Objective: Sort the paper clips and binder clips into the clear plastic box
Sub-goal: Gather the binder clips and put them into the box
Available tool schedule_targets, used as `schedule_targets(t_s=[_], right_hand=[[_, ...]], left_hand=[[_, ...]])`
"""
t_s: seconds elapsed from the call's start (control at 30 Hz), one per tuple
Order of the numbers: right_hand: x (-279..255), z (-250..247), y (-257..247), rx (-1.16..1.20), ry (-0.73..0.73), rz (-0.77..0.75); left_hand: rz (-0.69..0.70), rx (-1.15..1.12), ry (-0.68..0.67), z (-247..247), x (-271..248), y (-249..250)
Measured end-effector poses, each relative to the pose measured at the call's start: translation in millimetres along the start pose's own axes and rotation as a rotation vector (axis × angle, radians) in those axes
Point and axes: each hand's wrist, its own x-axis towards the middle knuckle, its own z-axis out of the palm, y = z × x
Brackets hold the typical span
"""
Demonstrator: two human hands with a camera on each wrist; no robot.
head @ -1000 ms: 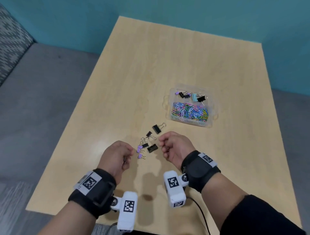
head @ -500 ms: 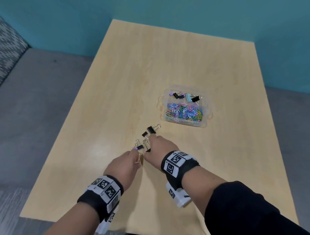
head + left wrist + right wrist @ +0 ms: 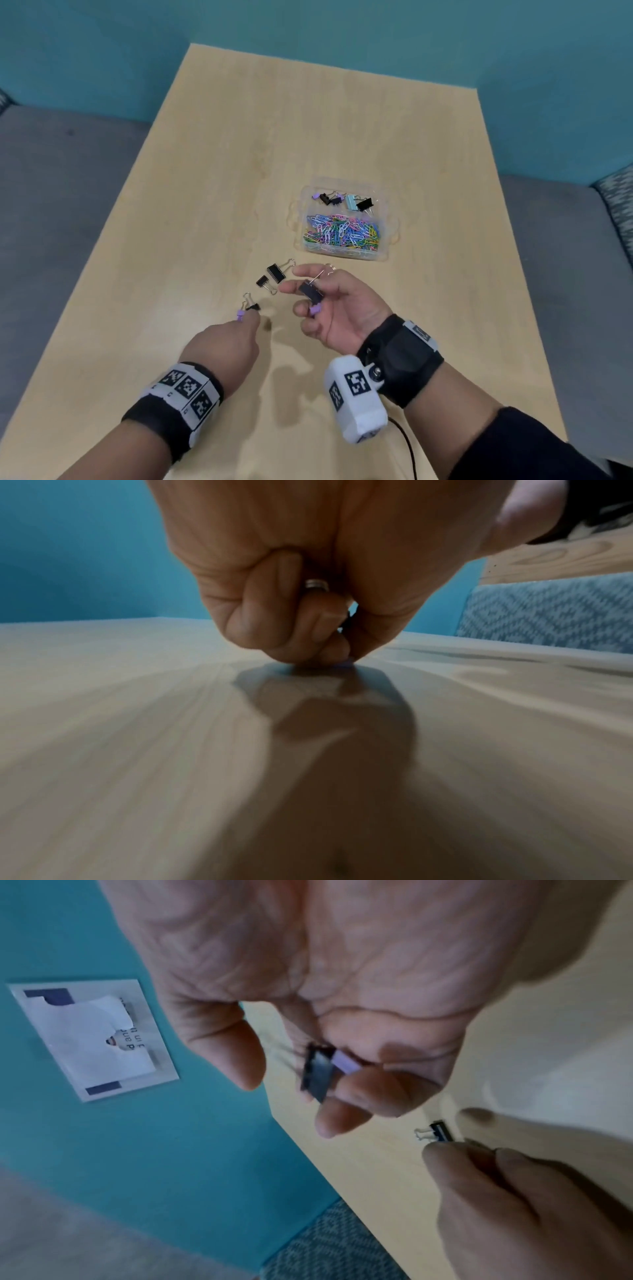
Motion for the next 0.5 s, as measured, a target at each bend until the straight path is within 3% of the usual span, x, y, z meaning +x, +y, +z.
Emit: schedule_targets(t_s=[0.17,0.33,0.5], right_hand=[[28,6,-10,-0.334,0.208,-0.078],[54,-1,-7,-1.333,0.384,-0.248],[65,0,-10,-1.920,0.335,-0.351]], left_hand=[[-0.036,-0.232,-0.005,-2,-6,-3],[-0.080,-0.289,-0.032,1,-10,-1],[-0.065,-0.244,0.048,6,-16,0]])
